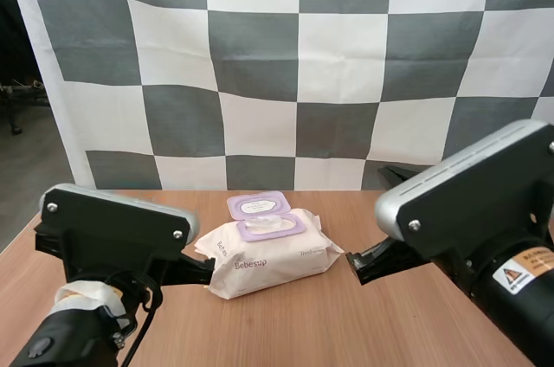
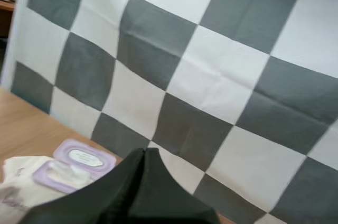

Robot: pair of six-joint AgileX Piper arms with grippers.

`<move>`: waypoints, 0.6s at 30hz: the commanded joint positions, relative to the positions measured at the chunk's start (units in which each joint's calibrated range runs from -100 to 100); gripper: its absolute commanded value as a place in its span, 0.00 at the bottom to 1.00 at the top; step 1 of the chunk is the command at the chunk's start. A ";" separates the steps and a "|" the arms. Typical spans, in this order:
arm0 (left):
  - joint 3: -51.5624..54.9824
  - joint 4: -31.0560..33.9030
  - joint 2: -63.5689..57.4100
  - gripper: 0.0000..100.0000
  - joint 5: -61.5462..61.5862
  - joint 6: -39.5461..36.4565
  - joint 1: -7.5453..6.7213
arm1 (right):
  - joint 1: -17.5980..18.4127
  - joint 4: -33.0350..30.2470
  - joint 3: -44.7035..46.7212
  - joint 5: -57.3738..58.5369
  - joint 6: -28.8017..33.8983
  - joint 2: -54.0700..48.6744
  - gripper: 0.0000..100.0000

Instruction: Open the wet wipes lid

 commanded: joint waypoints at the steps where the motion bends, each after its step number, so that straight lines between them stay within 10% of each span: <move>1: 4.42 7.04 0.00 0.00 -5.20 -0.73 -0.55 | -0.47 0.88 7.87 -23.22 -3.85 -0.90 0.00; 14: 7.82 6.78 0.00 0.00 -7.14 -12.56 -1.51 | -2.65 5.86 23.16 -24.43 -3.31 -0.90 0.00; 18: 7.82 7.36 0.00 0.00 -0.03 -12.03 -1.51 | -2.66 -1.52 23.16 -24.62 -5.56 -0.90 0.00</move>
